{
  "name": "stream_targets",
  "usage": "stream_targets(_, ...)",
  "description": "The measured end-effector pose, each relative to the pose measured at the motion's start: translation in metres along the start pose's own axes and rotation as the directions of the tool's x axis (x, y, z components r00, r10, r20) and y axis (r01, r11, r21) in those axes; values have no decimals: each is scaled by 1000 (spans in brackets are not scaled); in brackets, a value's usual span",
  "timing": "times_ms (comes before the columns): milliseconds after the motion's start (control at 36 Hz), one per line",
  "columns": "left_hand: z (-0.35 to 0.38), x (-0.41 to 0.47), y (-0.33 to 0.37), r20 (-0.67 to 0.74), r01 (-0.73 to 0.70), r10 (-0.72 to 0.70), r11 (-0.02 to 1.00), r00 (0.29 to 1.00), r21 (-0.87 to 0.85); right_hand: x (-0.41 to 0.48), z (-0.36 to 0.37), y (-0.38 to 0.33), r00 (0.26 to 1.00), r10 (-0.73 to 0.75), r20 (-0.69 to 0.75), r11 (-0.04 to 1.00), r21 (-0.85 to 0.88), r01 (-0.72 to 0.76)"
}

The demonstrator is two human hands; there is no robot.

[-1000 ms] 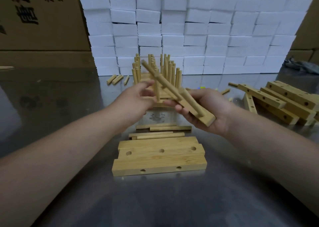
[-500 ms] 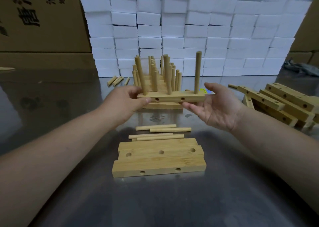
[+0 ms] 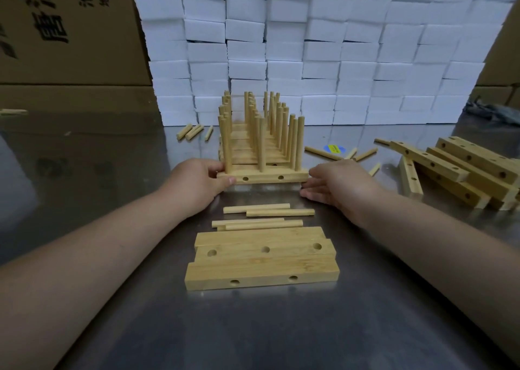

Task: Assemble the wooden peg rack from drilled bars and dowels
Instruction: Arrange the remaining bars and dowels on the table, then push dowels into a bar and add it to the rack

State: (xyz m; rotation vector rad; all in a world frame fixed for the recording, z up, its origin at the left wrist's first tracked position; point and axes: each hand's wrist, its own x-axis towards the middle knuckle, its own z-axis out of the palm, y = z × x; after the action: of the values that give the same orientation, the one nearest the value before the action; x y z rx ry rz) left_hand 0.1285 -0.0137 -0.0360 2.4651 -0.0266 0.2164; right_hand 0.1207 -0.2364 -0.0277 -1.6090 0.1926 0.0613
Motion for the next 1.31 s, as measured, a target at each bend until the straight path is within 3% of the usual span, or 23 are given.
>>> stream_targets(56,1,0,-1,4,-16,16,1000,1000,27,0,1,2,996,-81,-35,980,-183,73)
stream_targets(139,2,3,-1,5,-13,13,995,1000,102,-3,0,4,980,-192,-50,855,-499,142)
stream_targets(306,5,7,-6,-63,-3,10,994,998,111,-7,-1,5,948,-319,-11,665,-715,215)
stream_targets(556,7,9,-8,-121,-4,21,991,992,136,-8,-2,11,921,-362,144,626,-694,354)
stream_targets(806,6,6,-5,-118,-45,57,993,991,107,-16,2,8,933,-246,264,606,-710,360)
stream_targets(917,5,-2,0,-125,-111,124,988,984,109,-15,1,10,924,-268,273,555,-740,379)
stream_targets(1028,5,-10,10,109,-220,226,974,968,-62,-14,0,9,923,-320,213,598,-710,371)
stream_targets(1111,4,-11,13,282,-239,247,969,927,-63,-18,2,5,894,-401,202,589,-690,420)
stream_targets(1194,1,-11,15,345,-268,261,963,901,-29,-27,7,-2,850,-474,232,565,-660,495)
stream_targets(1306,2,-12,16,348,-311,299,950,888,-22,-44,15,-10,784,-494,376,503,-612,611)
